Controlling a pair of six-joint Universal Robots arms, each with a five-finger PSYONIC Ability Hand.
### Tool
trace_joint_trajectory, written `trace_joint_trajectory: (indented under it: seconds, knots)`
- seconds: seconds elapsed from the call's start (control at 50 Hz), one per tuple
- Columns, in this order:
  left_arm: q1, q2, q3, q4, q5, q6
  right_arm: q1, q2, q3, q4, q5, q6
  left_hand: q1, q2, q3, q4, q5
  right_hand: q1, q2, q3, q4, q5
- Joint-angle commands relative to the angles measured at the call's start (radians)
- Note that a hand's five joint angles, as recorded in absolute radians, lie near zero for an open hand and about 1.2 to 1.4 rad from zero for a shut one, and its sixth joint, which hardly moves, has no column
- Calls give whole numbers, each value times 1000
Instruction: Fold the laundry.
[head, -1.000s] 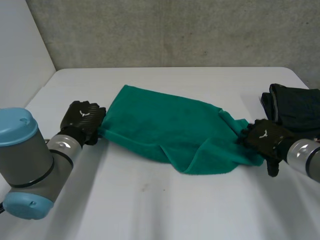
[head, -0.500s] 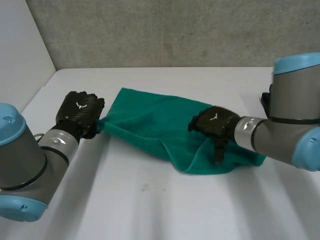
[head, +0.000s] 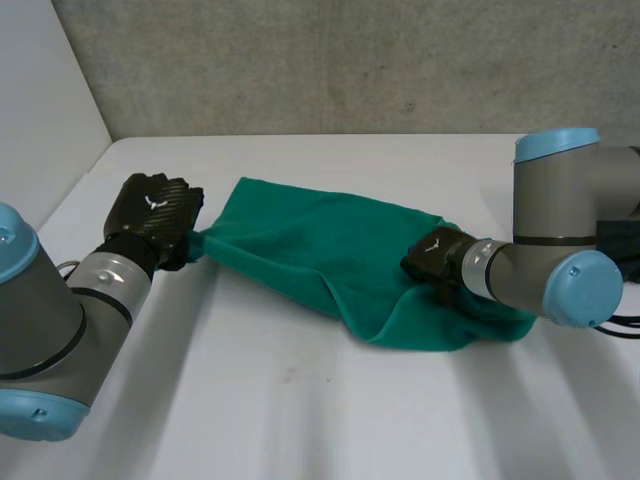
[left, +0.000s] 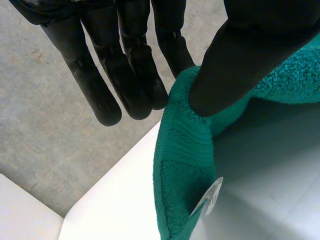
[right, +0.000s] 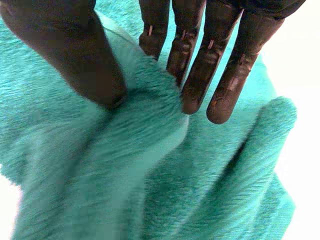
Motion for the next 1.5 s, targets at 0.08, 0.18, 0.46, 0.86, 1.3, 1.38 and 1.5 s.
trace_joint_trajectory:
  seconds: [0.08,0.18,0.46,0.86,1.3,1.38,1.5]
  knots:
    - [20,93,2,-57,-6,3,-5,-229,95,-84,11,41,252,197,203,195,247,467,295,302,302,329]
    - [48,202,6,-126,-3,1,-22,-337,144,-62,11,46,252,197,203,195,247,467,295,302,302,329]
    - [60,368,12,-446,12,15,-197,-656,449,346,-23,-247,252,197,203,195,247,467,295,302,302,329]
    - [53,-241,407,-329,18,121,-127,-262,108,-15,84,-22,252,197,203,195,247,467,295,302,302,329]
    - [62,-122,485,383,27,132,-19,-276,-213,-757,147,52,252,197,203,195,247,467,295,302,302,329]
    - [69,-116,378,346,26,123,-19,-285,-60,-754,124,52,252,197,203,195,247,467,295,302,302,329]
    - [86,-123,158,314,34,130,-21,-302,259,-750,81,41,252,197,203,195,247,467,295,302,302,329]
